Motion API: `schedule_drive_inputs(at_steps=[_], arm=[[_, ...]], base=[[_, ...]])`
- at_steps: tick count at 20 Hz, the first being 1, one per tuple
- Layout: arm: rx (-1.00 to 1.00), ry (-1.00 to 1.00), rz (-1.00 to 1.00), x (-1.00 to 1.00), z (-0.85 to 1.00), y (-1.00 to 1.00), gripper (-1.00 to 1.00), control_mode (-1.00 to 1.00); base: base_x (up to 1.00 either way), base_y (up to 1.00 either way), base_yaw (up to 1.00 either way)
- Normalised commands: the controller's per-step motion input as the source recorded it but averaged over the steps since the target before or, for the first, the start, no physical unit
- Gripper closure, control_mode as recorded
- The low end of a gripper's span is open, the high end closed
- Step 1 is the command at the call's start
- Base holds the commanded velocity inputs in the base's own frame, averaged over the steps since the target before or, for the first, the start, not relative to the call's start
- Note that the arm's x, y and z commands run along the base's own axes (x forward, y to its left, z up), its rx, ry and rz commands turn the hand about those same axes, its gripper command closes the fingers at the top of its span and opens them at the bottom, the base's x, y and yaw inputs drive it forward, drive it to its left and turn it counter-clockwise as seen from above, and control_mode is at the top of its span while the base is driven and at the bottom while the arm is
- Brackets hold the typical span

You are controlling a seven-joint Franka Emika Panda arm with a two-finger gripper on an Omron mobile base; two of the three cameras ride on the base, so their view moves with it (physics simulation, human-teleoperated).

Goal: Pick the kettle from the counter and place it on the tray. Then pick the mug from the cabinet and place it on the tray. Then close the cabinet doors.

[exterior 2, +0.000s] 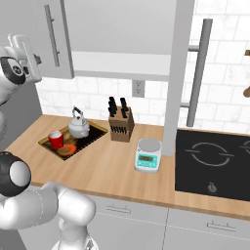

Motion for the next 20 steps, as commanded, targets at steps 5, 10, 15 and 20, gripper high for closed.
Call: schedule_drive_inputs(at_steps=[5, 10, 15, 20], arm=[[0.03, -0.03, -0.06, 0.55, 0.35, 0.00, 1.00, -1.00], [0.07, 0.00, 0.00, 0.39, 0.08, -0.06, 1.00, -1.00], [0.07, -0.02, 0.00, 0.41, -0.09, -0.06, 1.00, -1.00], [0.01, -0.25, 0.01, 0.70, -0.67, -0.10, 1.00, -1.00]], base=[[0.00, 0.00, 0.00], [0.00, 0.00, 0.00], [0.00, 0.00, 0.00], [0.00, 0.00, 0.00]])
